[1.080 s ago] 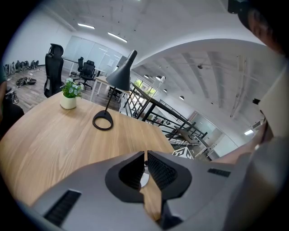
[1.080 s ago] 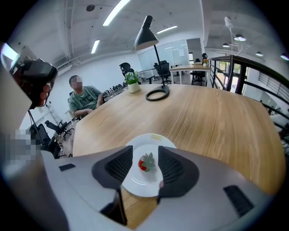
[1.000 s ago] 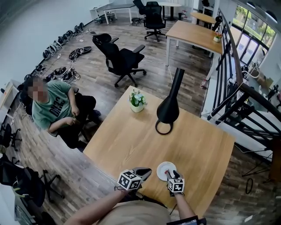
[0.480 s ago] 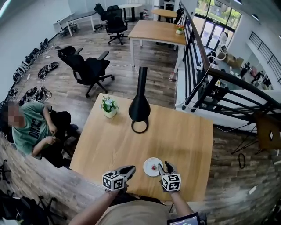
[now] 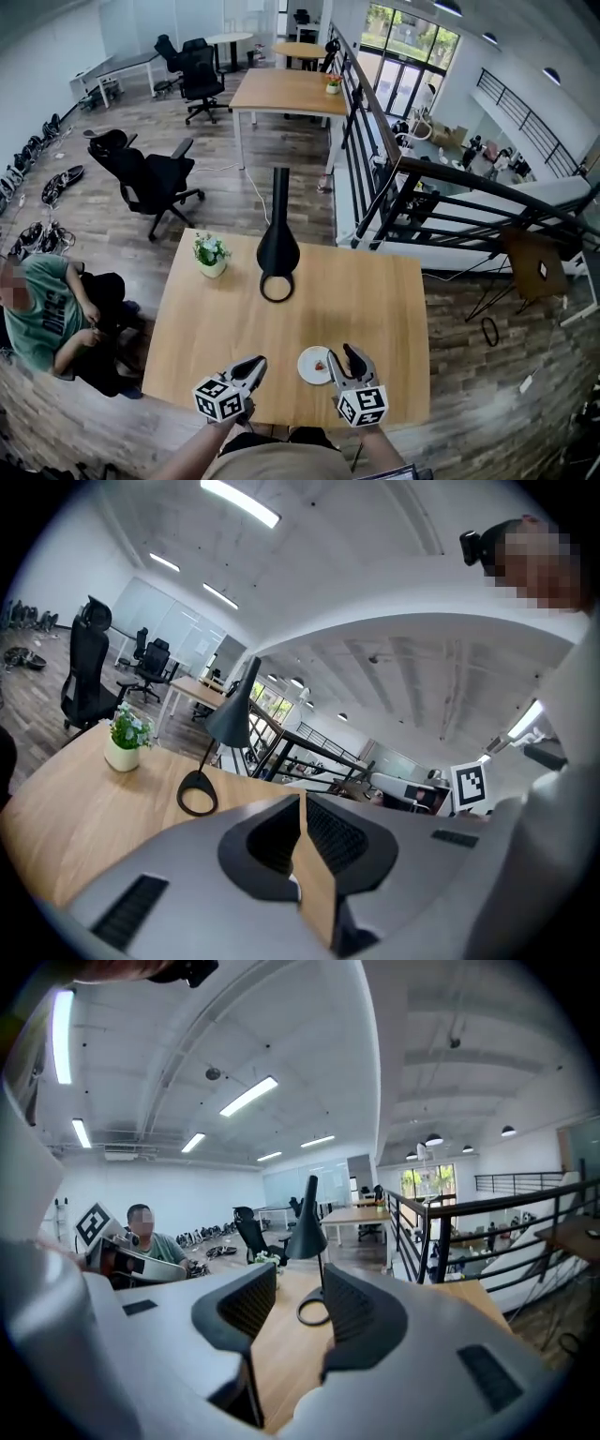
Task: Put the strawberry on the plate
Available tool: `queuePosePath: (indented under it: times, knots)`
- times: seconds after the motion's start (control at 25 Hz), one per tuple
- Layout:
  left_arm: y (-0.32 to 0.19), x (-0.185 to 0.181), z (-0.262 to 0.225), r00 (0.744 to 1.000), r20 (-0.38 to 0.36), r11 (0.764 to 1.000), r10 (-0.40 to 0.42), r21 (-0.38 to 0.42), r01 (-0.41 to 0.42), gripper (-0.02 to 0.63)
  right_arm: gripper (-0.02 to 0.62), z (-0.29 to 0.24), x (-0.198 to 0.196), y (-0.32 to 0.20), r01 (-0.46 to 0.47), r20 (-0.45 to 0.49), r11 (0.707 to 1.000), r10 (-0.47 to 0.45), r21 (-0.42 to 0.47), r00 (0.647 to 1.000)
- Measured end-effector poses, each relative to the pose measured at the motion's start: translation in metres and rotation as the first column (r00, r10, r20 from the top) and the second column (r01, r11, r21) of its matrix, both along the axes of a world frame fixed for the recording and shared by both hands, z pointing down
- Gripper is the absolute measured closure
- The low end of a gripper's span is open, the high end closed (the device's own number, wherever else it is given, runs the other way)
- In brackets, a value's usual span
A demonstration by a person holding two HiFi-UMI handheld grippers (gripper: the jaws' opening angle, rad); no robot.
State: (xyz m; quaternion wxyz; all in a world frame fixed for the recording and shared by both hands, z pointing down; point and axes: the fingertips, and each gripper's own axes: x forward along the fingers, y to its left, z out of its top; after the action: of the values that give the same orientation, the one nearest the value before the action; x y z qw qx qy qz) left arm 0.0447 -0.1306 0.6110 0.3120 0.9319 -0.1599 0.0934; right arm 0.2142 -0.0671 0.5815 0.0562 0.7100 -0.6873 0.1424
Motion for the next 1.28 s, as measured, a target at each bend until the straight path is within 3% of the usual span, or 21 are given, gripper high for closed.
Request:
queuePosePath:
  times: [0.28,0.52,0.64,0.88,1.28]
  knots:
    - [-0.012,-0.078,-0.056,0.993,-0.109,0.995,-0.043,0.086,0.053,0.601,0.436,-0.082,-0.065,0.033,-0.037,-0.16,0.989,0.059,0.142,0.985]
    - [-0.016,-0.134,-0.066,0.985,-0.165,0.99,-0.049,0.126,0.07,0.601,0.436,-0.105,-0.119,0.051,-0.035,-0.246,0.981,0.083,0.193,0.966]
    - [-0.007,-0.153,-0.069,0.982,-0.19,0.988,-0.023,0.147,0.051,0.601,0.437,-0.103,-0.138,0.064,-0.056,-0.261,0.98,0.107,0.193,0.959]
    - [0.011,-0.17,-0.061,0.986,-0.168,0.987,0.015,0.159,0.012,0.601,0.437,-0.079,-0.16,0.087,-0.092,-0.262,0.985,0.127,0.143,0.957]
    - [0.012,-0.164,-0.045,0.993,-0.115,0.985,0.01,0.172,0.01,0.601,0.437,-0.03,-0.141,0.107,-0.134,-0.176,0.99,0.137,0.033,0.975]
